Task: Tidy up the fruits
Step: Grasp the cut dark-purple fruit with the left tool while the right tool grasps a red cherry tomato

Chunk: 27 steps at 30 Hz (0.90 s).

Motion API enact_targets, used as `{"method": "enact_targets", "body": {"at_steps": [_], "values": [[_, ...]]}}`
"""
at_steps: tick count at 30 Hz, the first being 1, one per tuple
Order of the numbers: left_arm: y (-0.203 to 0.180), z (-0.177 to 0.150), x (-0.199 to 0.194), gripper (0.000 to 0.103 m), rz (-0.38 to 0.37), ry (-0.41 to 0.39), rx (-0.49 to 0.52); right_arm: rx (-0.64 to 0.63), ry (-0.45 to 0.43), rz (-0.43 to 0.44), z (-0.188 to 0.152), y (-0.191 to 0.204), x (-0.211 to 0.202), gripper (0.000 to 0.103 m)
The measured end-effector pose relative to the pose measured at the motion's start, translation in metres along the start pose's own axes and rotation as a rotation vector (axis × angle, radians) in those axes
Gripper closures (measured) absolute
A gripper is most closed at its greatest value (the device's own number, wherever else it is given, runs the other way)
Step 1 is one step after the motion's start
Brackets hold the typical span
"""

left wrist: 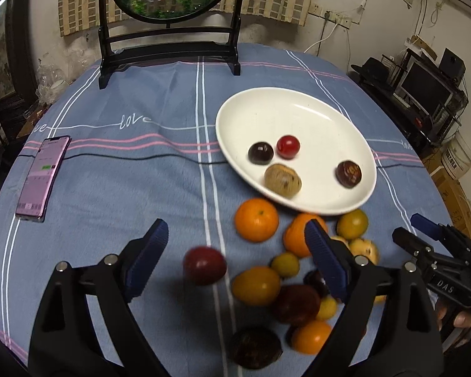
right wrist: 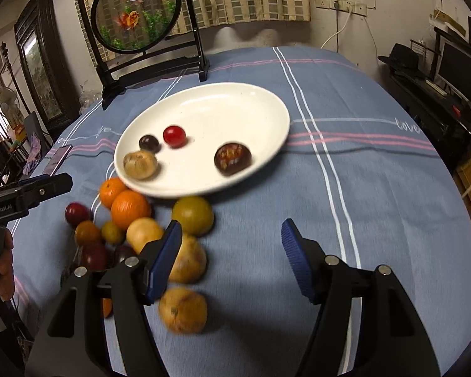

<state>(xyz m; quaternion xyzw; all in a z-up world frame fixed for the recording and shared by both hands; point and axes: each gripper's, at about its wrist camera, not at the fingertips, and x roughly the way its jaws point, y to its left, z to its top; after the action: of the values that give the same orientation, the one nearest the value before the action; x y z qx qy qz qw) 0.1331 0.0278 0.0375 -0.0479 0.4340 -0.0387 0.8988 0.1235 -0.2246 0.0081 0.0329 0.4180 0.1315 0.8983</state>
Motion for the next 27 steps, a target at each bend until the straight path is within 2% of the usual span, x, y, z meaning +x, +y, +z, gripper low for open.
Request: {"method": "enact_targets", "body": {"at_steps": [8,17,27], "values": [[0.003,-0.048,-0.020,0.012,-0.010,0.023,0.023,0.000,0.015,0.007,-0.035,0.006,-0.017,0.037],[0.009,-0.090,-0.029,0.012,-0.019,0.054,0.007,-0.085,0.009,0.040,-0.069,0.034,-0.036,0.037],[0.016,-0.105,-0.030,0.009,-0.020,0.075,-0.008,-0.188,0.047,0.065,-0.085,0.068,-0.028,0.037]]}}
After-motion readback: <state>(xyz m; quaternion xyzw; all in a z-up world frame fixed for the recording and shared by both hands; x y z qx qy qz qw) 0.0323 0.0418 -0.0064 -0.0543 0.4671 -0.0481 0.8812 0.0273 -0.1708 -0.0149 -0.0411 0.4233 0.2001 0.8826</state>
